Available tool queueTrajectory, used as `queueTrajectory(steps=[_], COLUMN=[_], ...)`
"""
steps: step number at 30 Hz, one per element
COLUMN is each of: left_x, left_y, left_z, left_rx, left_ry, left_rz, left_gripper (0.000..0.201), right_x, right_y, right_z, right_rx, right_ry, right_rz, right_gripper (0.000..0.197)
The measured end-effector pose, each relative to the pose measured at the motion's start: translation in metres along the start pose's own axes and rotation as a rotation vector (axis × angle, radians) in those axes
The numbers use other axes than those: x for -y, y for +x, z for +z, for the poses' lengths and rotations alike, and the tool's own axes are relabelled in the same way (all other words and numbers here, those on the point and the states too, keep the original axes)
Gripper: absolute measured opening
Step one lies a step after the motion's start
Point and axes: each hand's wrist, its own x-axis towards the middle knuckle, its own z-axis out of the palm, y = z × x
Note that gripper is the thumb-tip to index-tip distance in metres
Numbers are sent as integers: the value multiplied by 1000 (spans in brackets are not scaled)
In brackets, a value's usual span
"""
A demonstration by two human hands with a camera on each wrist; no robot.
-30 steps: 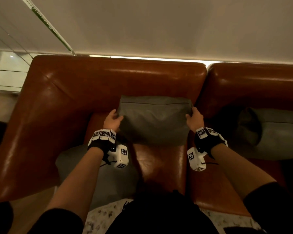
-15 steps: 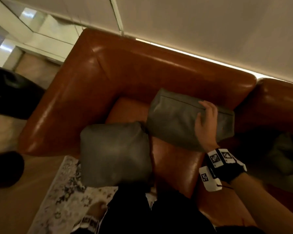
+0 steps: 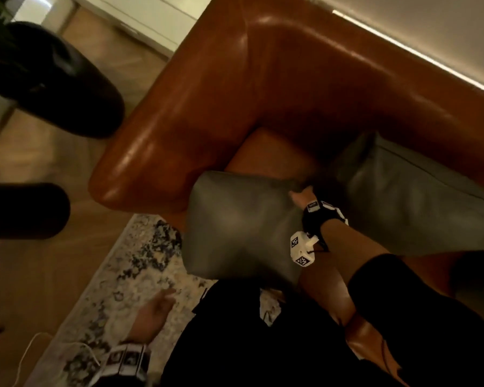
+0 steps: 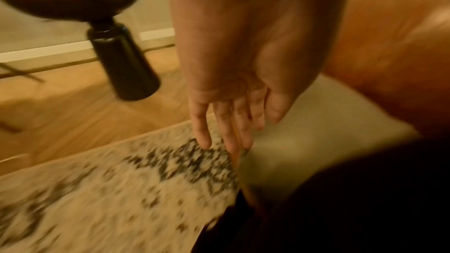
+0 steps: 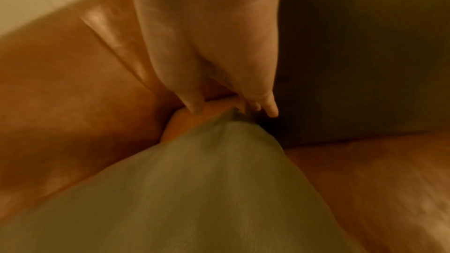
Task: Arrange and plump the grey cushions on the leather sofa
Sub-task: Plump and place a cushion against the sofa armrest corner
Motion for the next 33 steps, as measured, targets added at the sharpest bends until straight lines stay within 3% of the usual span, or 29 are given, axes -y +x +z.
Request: queueTrajectory(steps=[3,7,9,11,14,16,18,20,22,24,26,30,33], left_x=[-56,-106,-126,-140,-137,-131,-128,-114,-97,-96,-108,-152,-175], left_y=[3,36,56,73,90,89,77,61,46,29,17,3,18], left_z=[-26,-55,-65,-73,-75,-72,-68,-71,-74,-72,-63,-38,-15], left_rx=[-32,-199,-295,-337,-254,-224,-290,-341,-268,-216,-240,-343,-432], left_ry=[-69,35,45,32,-85,-174,-276,-433,-563,-593,-582,-605,-564], left_rz=[102,276,293,203,5,-33,-39,-137,-169,-52,106,313,333], left_gripper=[28,35,42,56,71,78,82,78,75,66,46,40,59], right_x=[-5,-3,-10,-11,-10,-11,-8,0,13,28,44,81,110], right_y=[5,-2,-5,-31,-90,-124,-151,-164,-168,-159,-143,-113,-95], right_z=[10,24,36,42,45,50,51,45,29,5,-21,-59,-73], right_rx=[0,69,106,151,251,333,438,472,359,152,41,-150,-283], right_ry=[57,104,134,214,277,247,229,164,12,-177,-274,-425,-522], right_rz=[49,-15,-76,-116,-201,-296,-366,-466,-617,-768,-822,-790,-657], right_gripper=[81,51,36,27,27,28,23,16,18,28,32,28,29])
